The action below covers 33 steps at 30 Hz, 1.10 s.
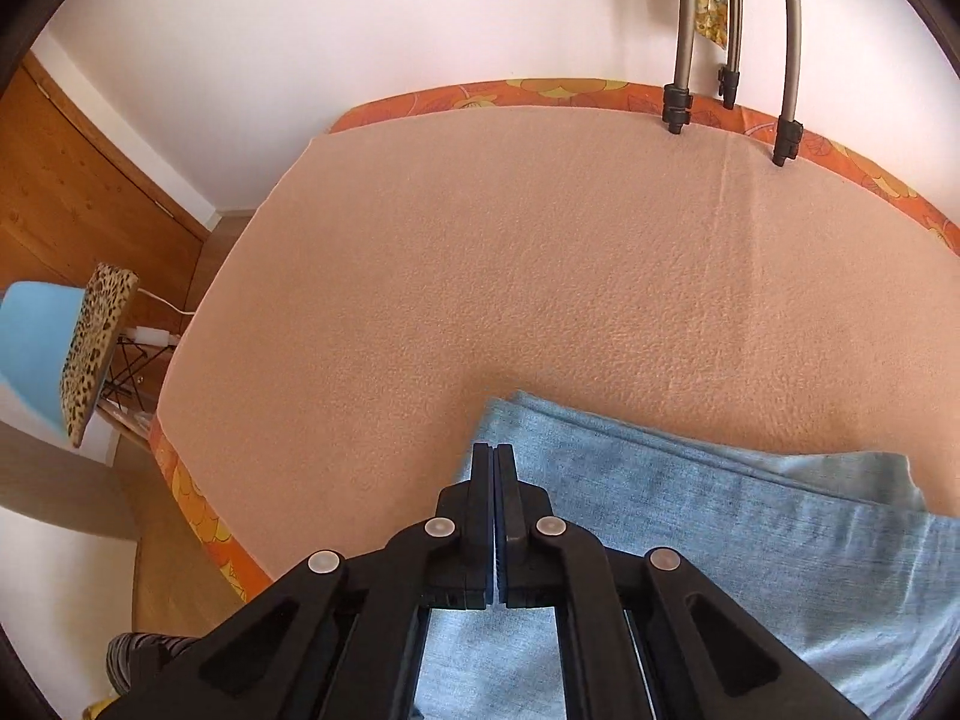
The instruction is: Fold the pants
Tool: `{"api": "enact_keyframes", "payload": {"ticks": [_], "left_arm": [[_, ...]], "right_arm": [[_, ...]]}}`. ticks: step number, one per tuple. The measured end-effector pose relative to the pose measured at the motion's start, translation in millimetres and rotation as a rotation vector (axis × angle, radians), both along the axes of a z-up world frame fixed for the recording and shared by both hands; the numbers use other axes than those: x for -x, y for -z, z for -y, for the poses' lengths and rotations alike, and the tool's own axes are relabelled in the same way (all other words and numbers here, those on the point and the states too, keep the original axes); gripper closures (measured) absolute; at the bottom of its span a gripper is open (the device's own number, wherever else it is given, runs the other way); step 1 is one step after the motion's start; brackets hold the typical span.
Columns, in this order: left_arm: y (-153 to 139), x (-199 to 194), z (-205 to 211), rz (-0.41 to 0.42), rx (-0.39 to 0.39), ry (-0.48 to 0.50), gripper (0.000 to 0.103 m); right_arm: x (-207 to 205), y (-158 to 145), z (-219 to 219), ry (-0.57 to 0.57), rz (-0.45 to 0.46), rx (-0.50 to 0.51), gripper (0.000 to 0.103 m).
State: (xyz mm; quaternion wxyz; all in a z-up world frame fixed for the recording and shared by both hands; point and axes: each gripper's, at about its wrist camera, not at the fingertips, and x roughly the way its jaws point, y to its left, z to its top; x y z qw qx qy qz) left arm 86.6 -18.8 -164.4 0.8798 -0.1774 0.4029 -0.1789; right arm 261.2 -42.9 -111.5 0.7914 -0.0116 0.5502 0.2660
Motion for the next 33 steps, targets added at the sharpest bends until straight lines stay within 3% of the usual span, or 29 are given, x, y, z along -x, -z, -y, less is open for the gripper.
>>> {"api": "enact_keyframes", "payload": {"ticks": [2,3,4,8,14,15,17,19,21,33], "left_arm": [[-4.9,1.5,2.4,0.021,0.012,-0.006,0.091],[-7.7,1.1,7.2,0.032,0.015,-0.007,0.091],[-9.9,1.7,8.8,0.043,0.016,-0.002,0.091],[-18.0,3.3,19.8,0.08,0.008,0.014,0.093],[-26.6,6.3,27.3,0.111,0.002,0.039,0.093],[-27.8,6.7,27.4,0.113,0.007,0.041,0.093],[-31.2,7.2,27.5,0.119,0.019,0.049,0.094],[-35.8,8.8,27.7,0.129,0.03,0.059,0.094],[-41.7,9.8,28.1,0.141,0.04,0.07,0.095],[-88.8,14.3,77.8,0.262,0.031,0.193,0.097]], "right_arm": [[-9.8,-1.6,-2.7,-0.01,-0.015,0.036,0.085],[-9.0,-1.0,-5.9,-0.025,-0.012,0.058,0.064],[-7.6,0.4,-10.3,-0.045,-0.007,0.081,0.059],[1.4,12.3,-34.6,-0.135,-0.046,0.137,0.058],[8.6,43.0,-66.4,-0.195,-0.061,0.318,0.055],[8.9,45.5,-68.8,-0.192,-0.053,0.345,0.056],[9.0,44.8,-68.6,-0.18,-0.046,0.358,0.072],[8.3,37.5,-62.5,-0.175,-0.047,0.314,0.091],[7.1,27.9,-52.6,-0.153,-0.036,0.287,0.1],[14.3,-48.1,37.6,-0.019,0.082,0.108,0.103]]}}
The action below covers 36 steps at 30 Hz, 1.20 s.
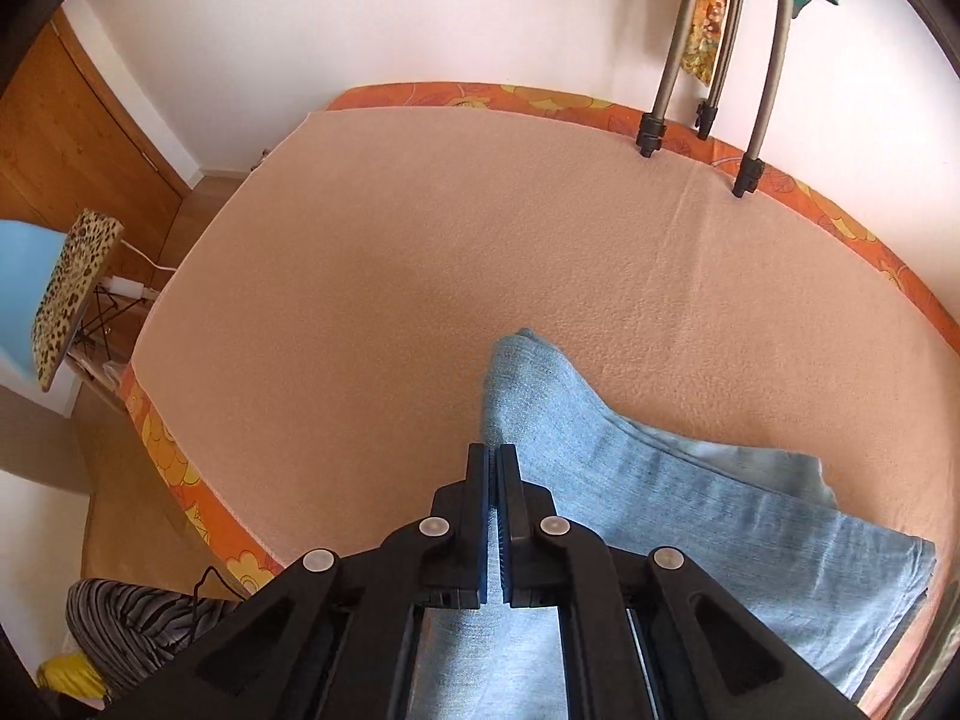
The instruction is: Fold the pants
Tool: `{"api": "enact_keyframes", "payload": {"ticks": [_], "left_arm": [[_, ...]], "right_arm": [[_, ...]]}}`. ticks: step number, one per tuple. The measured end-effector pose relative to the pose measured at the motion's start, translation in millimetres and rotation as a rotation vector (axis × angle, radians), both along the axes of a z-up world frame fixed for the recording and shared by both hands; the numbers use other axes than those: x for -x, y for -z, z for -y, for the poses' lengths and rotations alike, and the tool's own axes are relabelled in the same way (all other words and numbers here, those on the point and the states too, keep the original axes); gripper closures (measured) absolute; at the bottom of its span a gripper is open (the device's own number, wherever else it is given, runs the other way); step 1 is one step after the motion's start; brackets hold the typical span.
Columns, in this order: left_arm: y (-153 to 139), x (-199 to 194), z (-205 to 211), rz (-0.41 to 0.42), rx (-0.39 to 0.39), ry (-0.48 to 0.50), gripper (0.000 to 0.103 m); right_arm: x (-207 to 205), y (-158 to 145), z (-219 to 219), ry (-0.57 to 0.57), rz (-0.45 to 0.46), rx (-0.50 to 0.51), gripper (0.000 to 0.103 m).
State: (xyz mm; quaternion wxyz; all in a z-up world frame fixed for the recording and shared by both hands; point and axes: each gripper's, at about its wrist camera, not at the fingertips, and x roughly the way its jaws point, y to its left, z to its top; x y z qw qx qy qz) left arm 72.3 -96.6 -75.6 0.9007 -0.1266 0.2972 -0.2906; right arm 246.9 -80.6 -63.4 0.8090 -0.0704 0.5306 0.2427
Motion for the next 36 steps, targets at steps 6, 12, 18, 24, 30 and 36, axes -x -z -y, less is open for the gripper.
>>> {"api": "enact_keyframes", "payload": {"ticks": [6,12,18,24,30,36], "left_arm": [[-13.8,-6.0,35.5,0.032,-0.029,0.081,0.097],[-17.2,-12.9,85.4,0.04,-0.058,0.185,0.097],[-11.2,-23.8,154.9,0.019,-0.056,0.298,0.097],[7.4,-26.7,208.8,-0.046,-0.065,0.397,0.097],[18.3,-31.3,179.7,-0.092,-0.114,0.363,0.095],[33.8,-56.6,115.9,-0.131,-0.231,0.212,0.095]], "right_arm": [[0.3,-22.4,78.0,0.097,0.042,-0.107,0.103],[3.7,-20.1,161.5,0.203,0.058,-0.203,0.103],[10.4,-8.5,243.4,0.302,0.081,-0.268,0.103],[21.8,22.7,332.0,0.42,0.085,-0.317,0.103],[11.6,65.6,384.1,0.467,0.038,-0.343,0.103],[7.5,86.1,400.2,0.482,0.031,-0.375,0.103]]}}
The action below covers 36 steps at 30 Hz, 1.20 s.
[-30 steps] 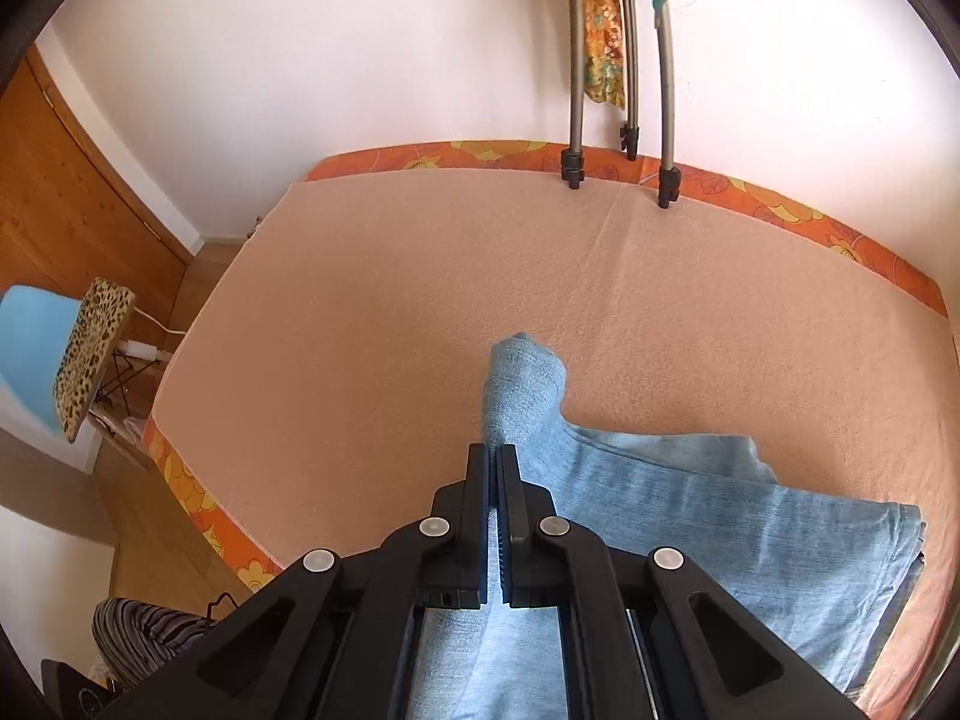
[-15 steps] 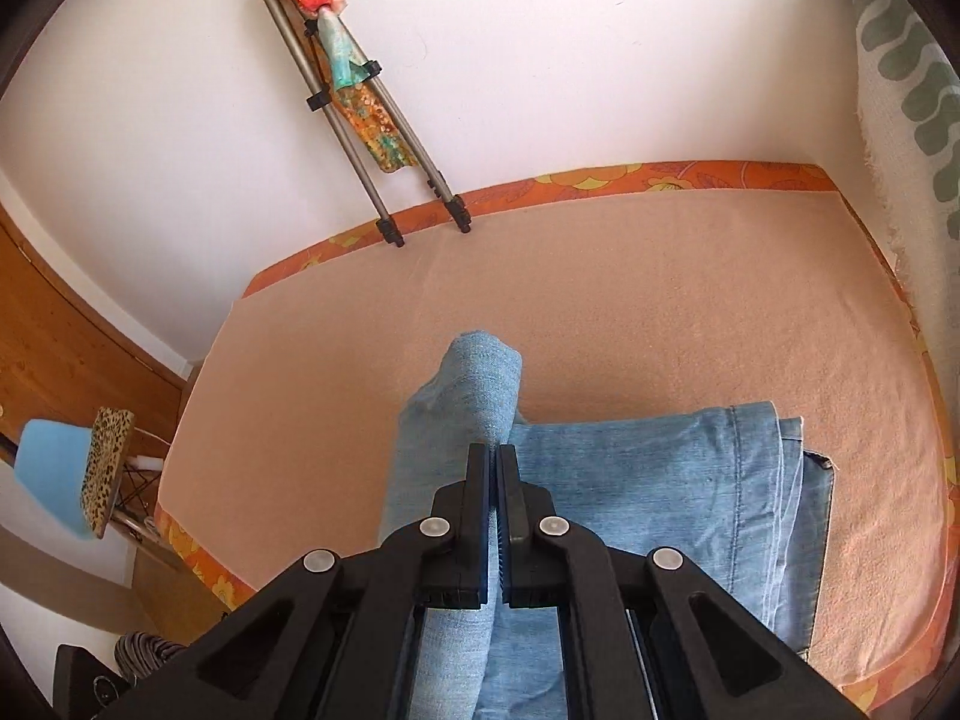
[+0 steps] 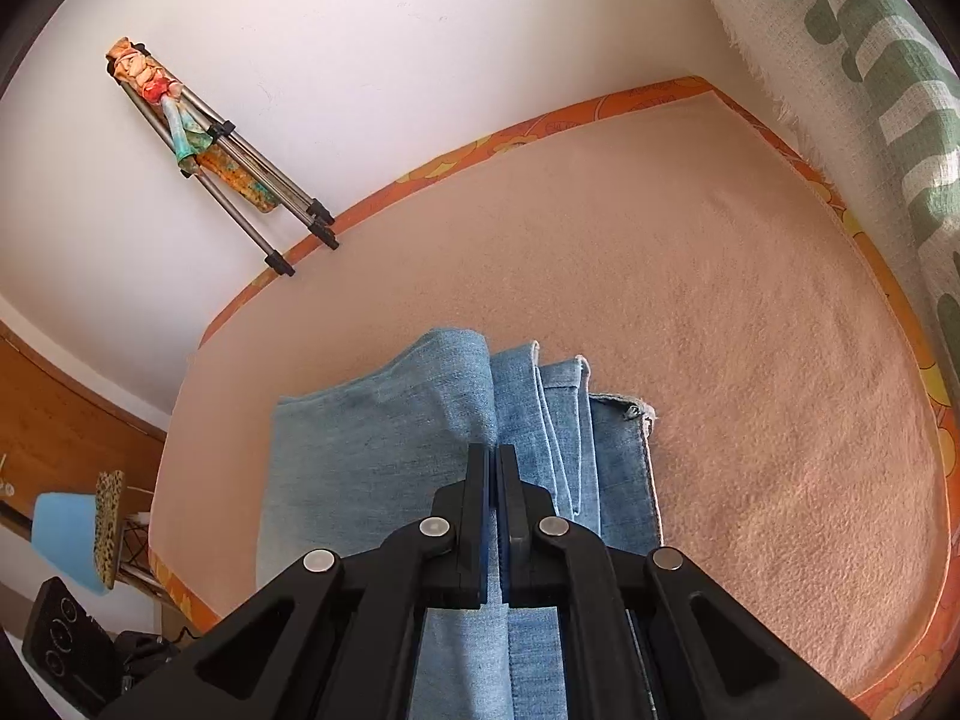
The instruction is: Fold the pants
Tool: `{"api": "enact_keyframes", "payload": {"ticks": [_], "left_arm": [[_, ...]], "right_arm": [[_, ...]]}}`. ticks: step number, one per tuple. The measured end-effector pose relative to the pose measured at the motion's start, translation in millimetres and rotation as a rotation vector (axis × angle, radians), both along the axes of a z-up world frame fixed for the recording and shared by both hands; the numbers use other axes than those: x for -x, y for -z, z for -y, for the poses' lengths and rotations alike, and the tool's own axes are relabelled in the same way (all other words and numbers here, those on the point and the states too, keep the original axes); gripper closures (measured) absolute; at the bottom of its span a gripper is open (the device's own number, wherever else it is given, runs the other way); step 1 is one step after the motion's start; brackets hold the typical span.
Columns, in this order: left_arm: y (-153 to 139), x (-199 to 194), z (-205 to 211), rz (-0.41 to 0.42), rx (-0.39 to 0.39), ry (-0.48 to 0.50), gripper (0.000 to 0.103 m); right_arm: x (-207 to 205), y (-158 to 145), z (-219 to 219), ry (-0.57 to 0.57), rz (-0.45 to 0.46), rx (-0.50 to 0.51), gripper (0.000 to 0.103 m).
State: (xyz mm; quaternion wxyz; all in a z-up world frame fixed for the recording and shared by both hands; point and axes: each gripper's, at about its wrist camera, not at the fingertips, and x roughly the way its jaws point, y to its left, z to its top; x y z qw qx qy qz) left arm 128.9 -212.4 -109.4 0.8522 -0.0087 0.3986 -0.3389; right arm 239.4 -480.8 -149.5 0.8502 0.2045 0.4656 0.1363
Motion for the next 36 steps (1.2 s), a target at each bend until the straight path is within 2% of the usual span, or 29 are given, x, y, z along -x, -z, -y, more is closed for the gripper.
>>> {"api": "enact_keyframes", "payload": {"ticks": [2,5,6,8,10,12,13,15,17,20,22,26,29,32,35,36], "left_arm": [[5.0,-14.6,-15.1,-0.017,-0.02,-0.052,0.095],[7.2,-34.2,-22.0,0.003,-0.056,-0.093,0.094],[8.5,-41.1,-19.9,-0.008,-0.056,-0.095,0.086],[6.7,-50.3,-17.4,-0.012,-0.046,-0.111,0.079],[2.9,-54.2,-12.1,0.003,-0.032,-0.101,0.079],[-1.1,-51.8,-3.1,0.02,-0.017,-0.071,0.079],[-2.1,-50.3,2.0,0.032,-0.016,-0.058,0.079],[0.6,-48.8,12.2,0.05,-0.024,-0.031,0.079],[7.9,-50.9,18.4,0.031,-0.029,-0.014,0.079],[21.4,-52.3,20.5,-0.009,-0.024,-0.002,0.079],[29.2,-51.1,22.6,-0.027,-0.033,0.001,0.079],[33.4,-42.7,23.4,-0.006,-0.053,-0.002,0.079],[28.7,-38.4,15.2,0.02,-0.048,-0.03,0.079],[23.6,-38.7,0.8,0.027,-0.028,-0.065,0.074],[25.7,-43.6,-10.2,0.016,-0.035,-0.093,0.073],[26.9,-45.7,-12.4,0.01,-0.038,-0.1,0.073]], "right_arm": [[-0.7,8.0,4.2,0.005,-0.008,0.009,0.103],[-1.1,15.7,9.2,0.024,-0.016,-0.007,0.103],[-1.8,16.6,11.2,0.03,-0.013,-0.013,0.103],[-0.6,12.1,14.5,0.033,0.004,-0.03,0.103],[2.5,0.9,18.3,0.033,0.031,-0.034,0.103],[9.1,-17.0,25.2,0.083,0.083,0.043,0.103],[12.2,-25.8,35.6,0.106,0.109,0.042,0.103],[13.4,-34.9,54.5,0.116,0.108,-0.02,0.103],[13.4,-35.6,56.8,0.059,0.083,-0.064,0.103],[16.7,-31.2,39.0,-0.007,0.071,0.002,0.092],[15.9,-26.2,28.2,-0.035,0.074,0.013,0.063],[-2.1,-18.1,11.8,-0.052,0.083,0.028,0.062],[-22.3,-9.6,-3.2,-0.076,0.052,0.036,0.062],[-27.7,-7.3,-23.0,-0.089,0.069,0.124,0.066],[-26.9,-5.4,-42.3,-0.116,0.084,0.194,0.072],[-25.7,-5.0,-48.2,-0.125,0.092,0.223,0.08]]}}
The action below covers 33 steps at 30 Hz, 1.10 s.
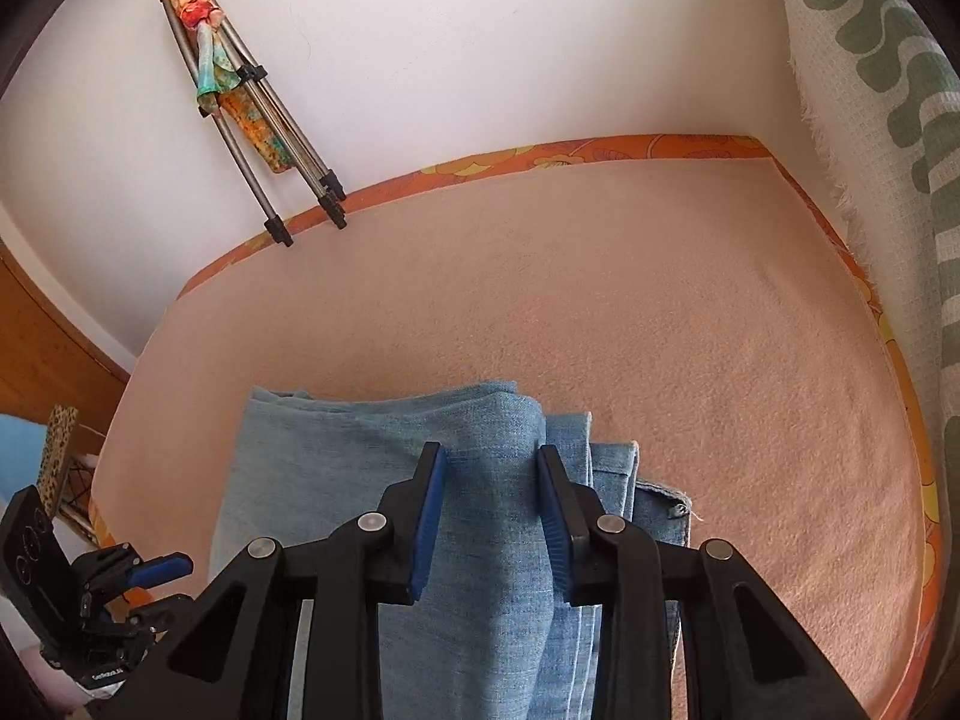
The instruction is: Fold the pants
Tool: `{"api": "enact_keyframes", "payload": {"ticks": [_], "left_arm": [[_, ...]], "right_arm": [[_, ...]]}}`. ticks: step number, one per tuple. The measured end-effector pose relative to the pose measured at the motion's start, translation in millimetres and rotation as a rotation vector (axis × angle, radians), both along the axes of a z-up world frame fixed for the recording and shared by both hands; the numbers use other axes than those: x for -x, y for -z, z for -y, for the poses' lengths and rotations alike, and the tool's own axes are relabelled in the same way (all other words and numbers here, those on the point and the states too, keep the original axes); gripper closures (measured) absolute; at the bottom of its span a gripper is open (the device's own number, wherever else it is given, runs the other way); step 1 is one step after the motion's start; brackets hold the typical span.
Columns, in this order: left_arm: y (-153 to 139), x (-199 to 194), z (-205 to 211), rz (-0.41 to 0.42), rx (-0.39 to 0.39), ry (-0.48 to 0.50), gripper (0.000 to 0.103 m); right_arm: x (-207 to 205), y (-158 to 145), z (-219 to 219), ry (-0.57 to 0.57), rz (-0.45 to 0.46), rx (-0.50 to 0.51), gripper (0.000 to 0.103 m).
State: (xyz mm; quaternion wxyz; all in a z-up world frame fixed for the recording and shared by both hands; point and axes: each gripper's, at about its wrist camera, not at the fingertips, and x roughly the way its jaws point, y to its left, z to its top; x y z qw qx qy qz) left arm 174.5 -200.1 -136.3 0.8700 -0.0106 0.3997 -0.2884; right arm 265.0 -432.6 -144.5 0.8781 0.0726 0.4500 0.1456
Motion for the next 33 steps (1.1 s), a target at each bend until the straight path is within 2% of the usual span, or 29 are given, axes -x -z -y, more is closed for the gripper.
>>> {"api": "enact_keyframes", "payload": {"ticks": [1,4,9,11,14,17,19,21,24,30,32,33], "left_arm": [[0.5,-0.9,-2.0,-0.002,-0.004,-0.005,0.073],[-2.4,-1.8,-7.2,0.007,-0.011,-0.02,0.073],[-8.7,-0.2,-6.4,0.027,0.009,-0.014,0.073],[-6.9,2.8,3.4,0.036,-0.004,0.018,0.073],[-1.9,11.6,23.3,0.039,-0.015,0.082,0.073],[6.8,23.1,42.9,0.047,-0.057,0.156,0.073],[13.3,27.9,51.4,0.05,-0.082,0.18,0.073],[17.8,30.7,57.0,0.054,-0.094,0.192,0.072],[20.3,28.1,57.8,0.042,-0.076,0.186,0.072],[19.6,24.6,54.9,0.042,-0.06,0.181,0.072],[19.6,26.5,56.4,0.052,-0.068,0.18,0.072],[19.8,29.0,56.4,0.052,-0.068,0.177,0.072]], "right_arm": [[1.4,0.1,-4.2,-0.001,0.007,0.04,0.09],[9.8,-8.4,-6.5,0.01,0.04,0.071,0.099],[24.8,-34.8,-2.7,-0.001,0.111,0.173,0.1],[17.9,-28.0,4.7,0.018,0.083,0.198,0.1],[5.4,-8.4,13.0,0.031,0.032,0.173,0.1],[8.7,-3.7,14.7,0.04,0.031,0.178,0.09],[21.0,-12.0,20.1,0.061,0.043,0.172,0.073],[40.9,-20.5,26.9,0.057,0.05,0.122,0.065],[79.0,-19.4,40.5,0.066,0.024,0.027,0.064],[142.9,19.0,58.0,0.072,-0.112,-0.149,0.061],[152.7,27.3,54.4,0.062,-0.127,-0.142,0.062],[156.3,28.8,51.6,0.061,-0.119,-0.112,0.066]]}}
